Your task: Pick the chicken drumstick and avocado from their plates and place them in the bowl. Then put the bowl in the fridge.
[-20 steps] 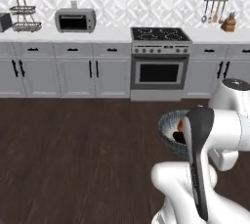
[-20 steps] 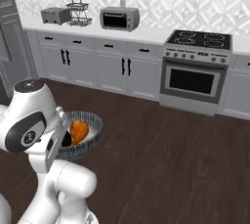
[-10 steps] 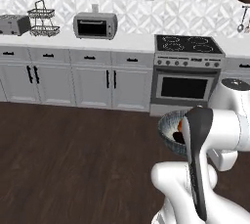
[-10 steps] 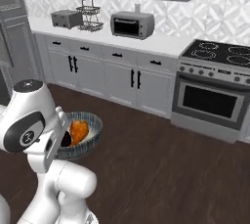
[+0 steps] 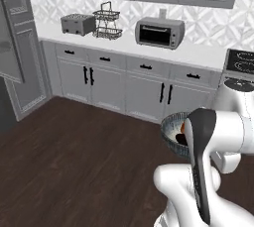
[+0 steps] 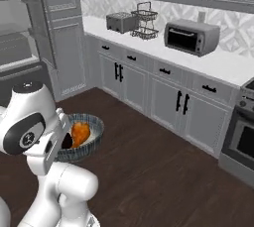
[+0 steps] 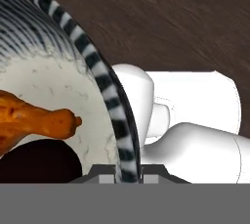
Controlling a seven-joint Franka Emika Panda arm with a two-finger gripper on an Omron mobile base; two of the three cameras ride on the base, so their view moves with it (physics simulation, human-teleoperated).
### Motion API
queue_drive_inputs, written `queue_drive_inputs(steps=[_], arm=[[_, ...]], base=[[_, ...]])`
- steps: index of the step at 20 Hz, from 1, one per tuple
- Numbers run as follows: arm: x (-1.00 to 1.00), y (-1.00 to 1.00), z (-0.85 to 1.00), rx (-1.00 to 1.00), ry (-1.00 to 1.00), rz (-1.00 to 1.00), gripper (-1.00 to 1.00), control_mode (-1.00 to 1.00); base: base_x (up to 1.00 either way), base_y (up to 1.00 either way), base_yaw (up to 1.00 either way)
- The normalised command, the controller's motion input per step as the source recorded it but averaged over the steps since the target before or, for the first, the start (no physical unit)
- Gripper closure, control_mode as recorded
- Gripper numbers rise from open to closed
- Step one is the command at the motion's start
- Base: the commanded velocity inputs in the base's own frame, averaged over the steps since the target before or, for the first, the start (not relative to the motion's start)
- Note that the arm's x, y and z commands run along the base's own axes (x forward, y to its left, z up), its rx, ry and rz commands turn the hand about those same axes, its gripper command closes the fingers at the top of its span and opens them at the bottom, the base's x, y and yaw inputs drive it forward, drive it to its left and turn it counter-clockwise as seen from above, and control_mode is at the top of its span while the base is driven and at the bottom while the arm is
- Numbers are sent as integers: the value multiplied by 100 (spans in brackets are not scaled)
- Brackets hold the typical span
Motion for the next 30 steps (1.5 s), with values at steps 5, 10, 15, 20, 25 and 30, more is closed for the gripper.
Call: queue_drive_inputs(steps=[5,10,15,20,25,30], arm=[[0,0,0,0,0,0,100,100],[0,0,0,0,0,0,100,100],[0,0,0,0,0,0,100,100],[0,0,0,0,0,0,100,100],[0,0,0,0,0,0,100,100],[0,0,0,0,0,0,100,100]], base=[[100,0,50],[100,0,50],[100,0,55],[100,0,55],[100,-14,53],[100,-32,43]])
